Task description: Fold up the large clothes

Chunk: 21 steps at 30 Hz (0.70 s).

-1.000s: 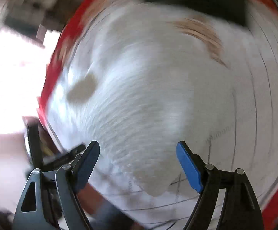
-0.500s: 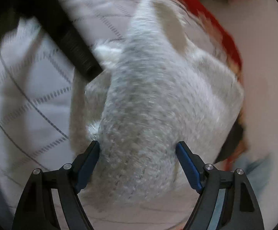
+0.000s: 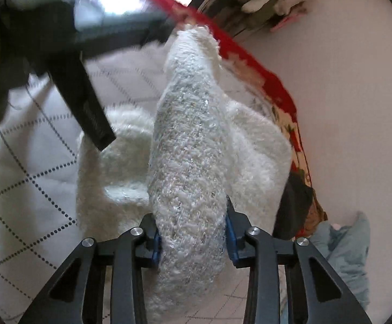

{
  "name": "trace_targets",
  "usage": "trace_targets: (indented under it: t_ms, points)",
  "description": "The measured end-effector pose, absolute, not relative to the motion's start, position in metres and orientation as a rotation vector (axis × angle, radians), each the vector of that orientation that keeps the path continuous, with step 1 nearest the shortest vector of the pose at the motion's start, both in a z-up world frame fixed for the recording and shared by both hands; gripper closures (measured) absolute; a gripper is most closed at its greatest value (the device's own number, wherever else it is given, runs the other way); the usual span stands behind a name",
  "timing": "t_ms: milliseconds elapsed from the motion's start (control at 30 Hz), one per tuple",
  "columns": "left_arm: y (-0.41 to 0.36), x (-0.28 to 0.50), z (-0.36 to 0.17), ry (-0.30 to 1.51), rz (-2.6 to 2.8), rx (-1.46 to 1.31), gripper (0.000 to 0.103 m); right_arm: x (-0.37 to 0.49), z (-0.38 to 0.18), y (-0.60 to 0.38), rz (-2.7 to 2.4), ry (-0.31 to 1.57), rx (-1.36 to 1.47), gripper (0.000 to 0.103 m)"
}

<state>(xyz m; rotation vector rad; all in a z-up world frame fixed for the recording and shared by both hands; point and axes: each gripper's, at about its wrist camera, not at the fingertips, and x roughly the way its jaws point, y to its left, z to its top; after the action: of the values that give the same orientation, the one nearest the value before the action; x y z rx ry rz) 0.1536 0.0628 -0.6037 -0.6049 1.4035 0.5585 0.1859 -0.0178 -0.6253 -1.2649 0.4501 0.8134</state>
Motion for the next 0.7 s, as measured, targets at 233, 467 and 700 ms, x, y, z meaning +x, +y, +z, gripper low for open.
trace_targets:
  t_ms: [233,467,700]
  points:
    - [0.061,0.167,-0.604,1.386,0.565,-0.582,0.001,0.13,-0.633,-0.065,1.008,0.309,-1.341,0.066]
    - [0.059,0.157,-0.59,1.411,0.549,-0.546,0.001,0.136,-0.664,-0.08,1.014,0.406,-1.406,0.049]
    - [0.095,0.124,-0.51,1.353,0.662,-0.54,0.001,0.176,-0.611,-0.09,1.067,0.673,-1.191,0.042]
